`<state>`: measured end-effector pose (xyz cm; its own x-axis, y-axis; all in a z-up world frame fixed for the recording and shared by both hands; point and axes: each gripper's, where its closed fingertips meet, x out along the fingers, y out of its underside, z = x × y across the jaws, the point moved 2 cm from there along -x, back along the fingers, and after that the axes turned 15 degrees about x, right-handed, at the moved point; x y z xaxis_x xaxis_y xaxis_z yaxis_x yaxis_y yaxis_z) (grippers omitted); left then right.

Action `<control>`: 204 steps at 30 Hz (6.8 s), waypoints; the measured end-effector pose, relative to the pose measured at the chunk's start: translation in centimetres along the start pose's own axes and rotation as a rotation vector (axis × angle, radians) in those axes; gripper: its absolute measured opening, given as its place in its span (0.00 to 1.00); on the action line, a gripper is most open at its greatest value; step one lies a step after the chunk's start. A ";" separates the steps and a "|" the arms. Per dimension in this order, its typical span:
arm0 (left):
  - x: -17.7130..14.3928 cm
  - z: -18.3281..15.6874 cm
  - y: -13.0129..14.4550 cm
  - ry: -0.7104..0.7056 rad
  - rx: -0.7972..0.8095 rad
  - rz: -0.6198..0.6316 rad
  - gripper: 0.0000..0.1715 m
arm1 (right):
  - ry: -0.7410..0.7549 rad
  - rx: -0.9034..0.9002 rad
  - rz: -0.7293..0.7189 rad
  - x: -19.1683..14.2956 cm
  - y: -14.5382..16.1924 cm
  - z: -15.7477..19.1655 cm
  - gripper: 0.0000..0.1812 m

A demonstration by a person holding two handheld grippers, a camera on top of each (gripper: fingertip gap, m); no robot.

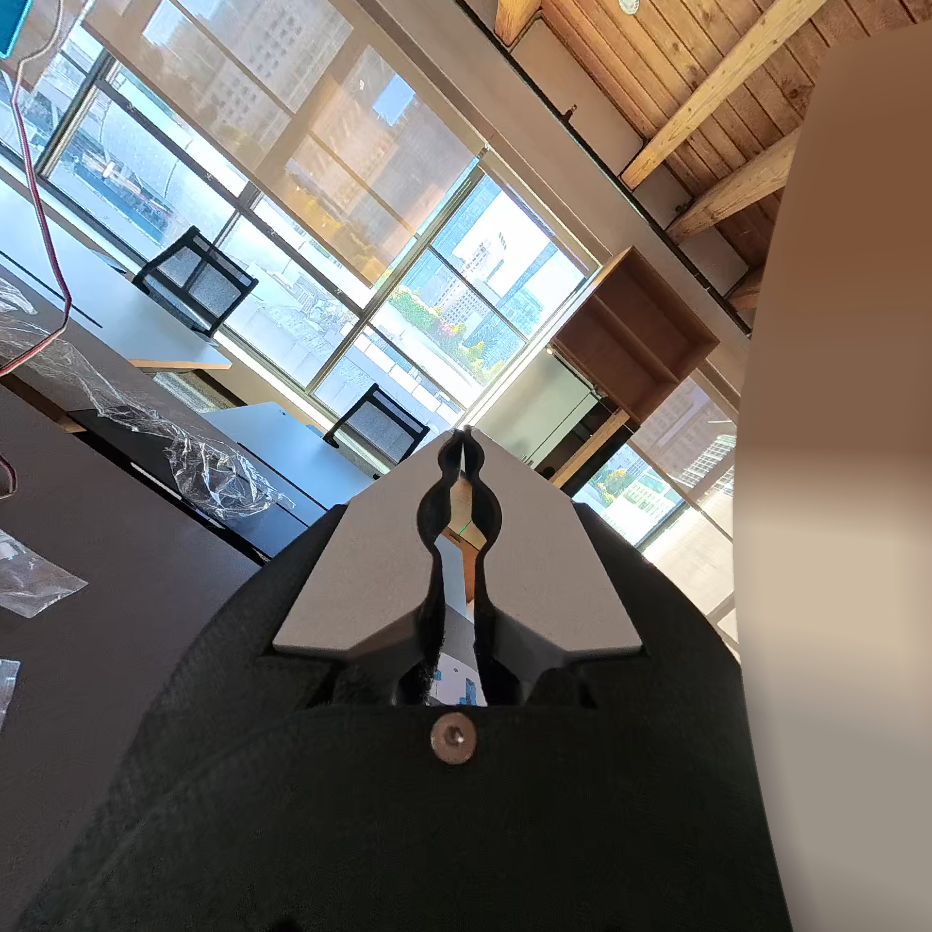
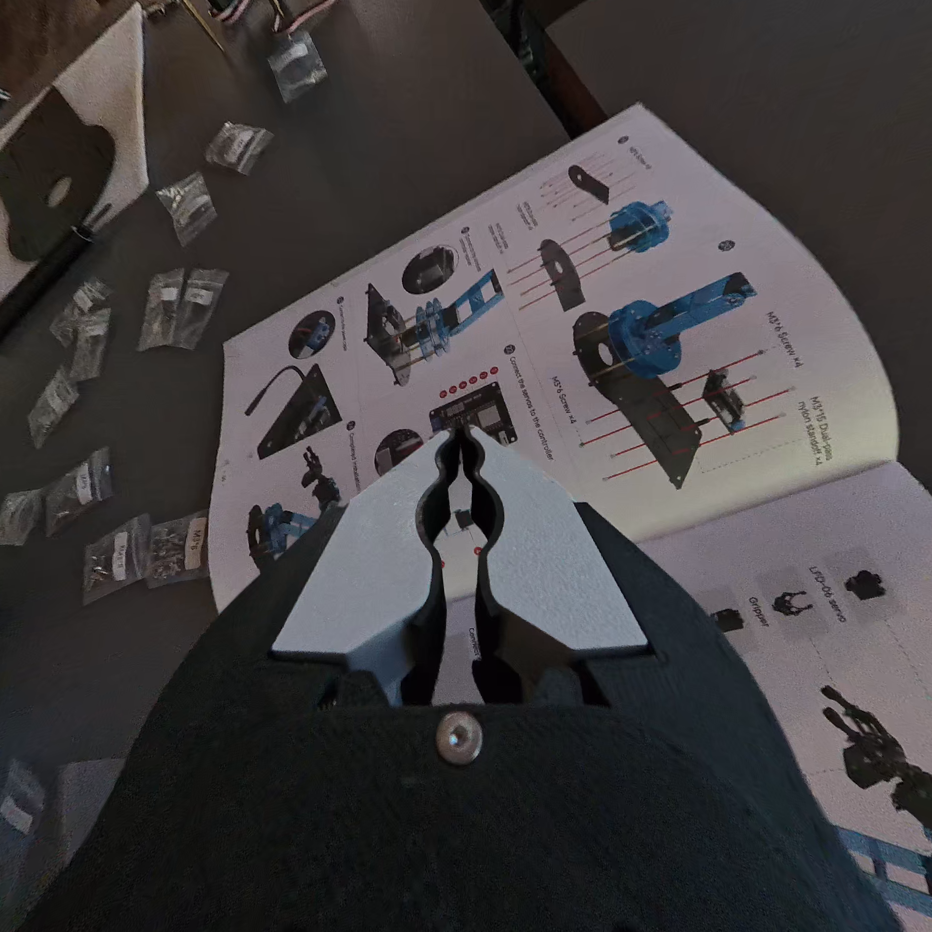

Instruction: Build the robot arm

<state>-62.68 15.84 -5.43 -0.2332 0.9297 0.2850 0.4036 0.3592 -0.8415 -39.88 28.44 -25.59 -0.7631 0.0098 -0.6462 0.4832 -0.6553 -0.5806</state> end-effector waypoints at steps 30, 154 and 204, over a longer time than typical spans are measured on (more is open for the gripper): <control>0.4 -1.5 0.6 0.049 -0.009 0.024 0.00 | 0.060 -0.065 0.067 1.4 3.8 -0.6 0.00; -7.7 -9.2 -12.7 0.614 -0.271 0.037 0.02 | -0.044 -0.199 -0.030 -4.7 -2.9 12.6 0.15; -16.2 40.5 -0.6 1.456 0.777 1.382 0.25 | 0.634 -0.960 -0.121 35.9 4.8 49.7 0.22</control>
<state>-95.00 -2.69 -28.12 0.6325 0.0216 -0.7742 -0.7609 -0.1691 -0.6264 -86.28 -11.88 -27.02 -0.6061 0.5884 -0.5351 0.7560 0.2172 -0.6175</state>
